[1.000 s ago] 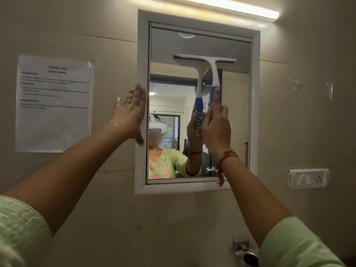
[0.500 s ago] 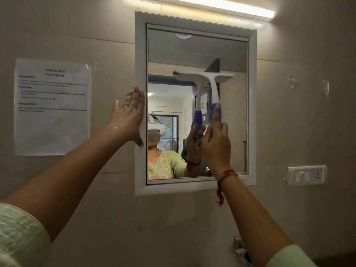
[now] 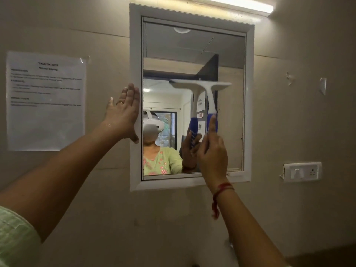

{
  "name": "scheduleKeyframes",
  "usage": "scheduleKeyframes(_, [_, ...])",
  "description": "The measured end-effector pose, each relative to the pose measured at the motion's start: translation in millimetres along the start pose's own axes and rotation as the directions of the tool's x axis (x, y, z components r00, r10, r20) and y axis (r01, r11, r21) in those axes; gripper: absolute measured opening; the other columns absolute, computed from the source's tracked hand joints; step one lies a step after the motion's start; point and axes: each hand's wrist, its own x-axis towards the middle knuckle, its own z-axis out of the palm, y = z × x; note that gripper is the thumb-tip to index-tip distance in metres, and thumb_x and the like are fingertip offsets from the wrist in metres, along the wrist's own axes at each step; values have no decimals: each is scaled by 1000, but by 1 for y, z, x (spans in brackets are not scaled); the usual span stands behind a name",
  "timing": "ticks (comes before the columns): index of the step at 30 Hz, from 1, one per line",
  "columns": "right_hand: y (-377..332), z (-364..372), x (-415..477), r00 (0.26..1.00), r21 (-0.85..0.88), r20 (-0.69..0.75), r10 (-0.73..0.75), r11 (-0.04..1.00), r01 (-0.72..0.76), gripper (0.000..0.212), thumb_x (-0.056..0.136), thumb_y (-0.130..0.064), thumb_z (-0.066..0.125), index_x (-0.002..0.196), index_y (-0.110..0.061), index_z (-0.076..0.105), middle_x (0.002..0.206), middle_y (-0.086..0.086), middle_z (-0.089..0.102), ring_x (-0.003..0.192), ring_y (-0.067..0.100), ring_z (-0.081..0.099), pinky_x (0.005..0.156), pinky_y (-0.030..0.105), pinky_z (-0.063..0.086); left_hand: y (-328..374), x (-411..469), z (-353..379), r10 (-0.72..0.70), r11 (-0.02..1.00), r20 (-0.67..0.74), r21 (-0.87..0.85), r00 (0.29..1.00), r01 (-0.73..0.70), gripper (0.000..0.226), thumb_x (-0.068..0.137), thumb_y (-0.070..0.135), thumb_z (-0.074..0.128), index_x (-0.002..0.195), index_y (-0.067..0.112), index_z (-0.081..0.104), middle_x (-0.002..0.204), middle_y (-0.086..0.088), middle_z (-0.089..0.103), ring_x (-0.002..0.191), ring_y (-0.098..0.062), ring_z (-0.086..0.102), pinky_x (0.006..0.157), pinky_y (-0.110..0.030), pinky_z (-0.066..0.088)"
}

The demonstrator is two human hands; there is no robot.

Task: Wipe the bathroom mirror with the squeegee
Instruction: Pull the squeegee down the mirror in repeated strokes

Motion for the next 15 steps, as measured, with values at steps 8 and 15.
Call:
scheduleKeyframes(8, [-15, -2, 53, 998, 59, -57, 15, 998, -12, 53, 96, -23, 39, 145, -23, 19, 89, 9, 56, 72, 10, 51, 65, 27, 49, 2, -4, 4, -2, 1000, -8, 27, 1000, 2, 151, 51, 48, 84, 140, 7, -30, 151, -12, -32, 142, -28, -21, 114, -51, 2])
scheduleKeyframes(15, [10, -3, -25, 999, 34, 35, 9, 999, -10, 54, 97, -34, 28, 144, -37, 2, 89, 9, 54, 62, 8, 48, 58, 26, 48, 2, -11, 15, 8, 1000, -3, 14, 1000, -8, 153, 49, 49, 85, 139, 8, -33, 149, -11, -35, 141, -27, -22, 114, -49, 0])
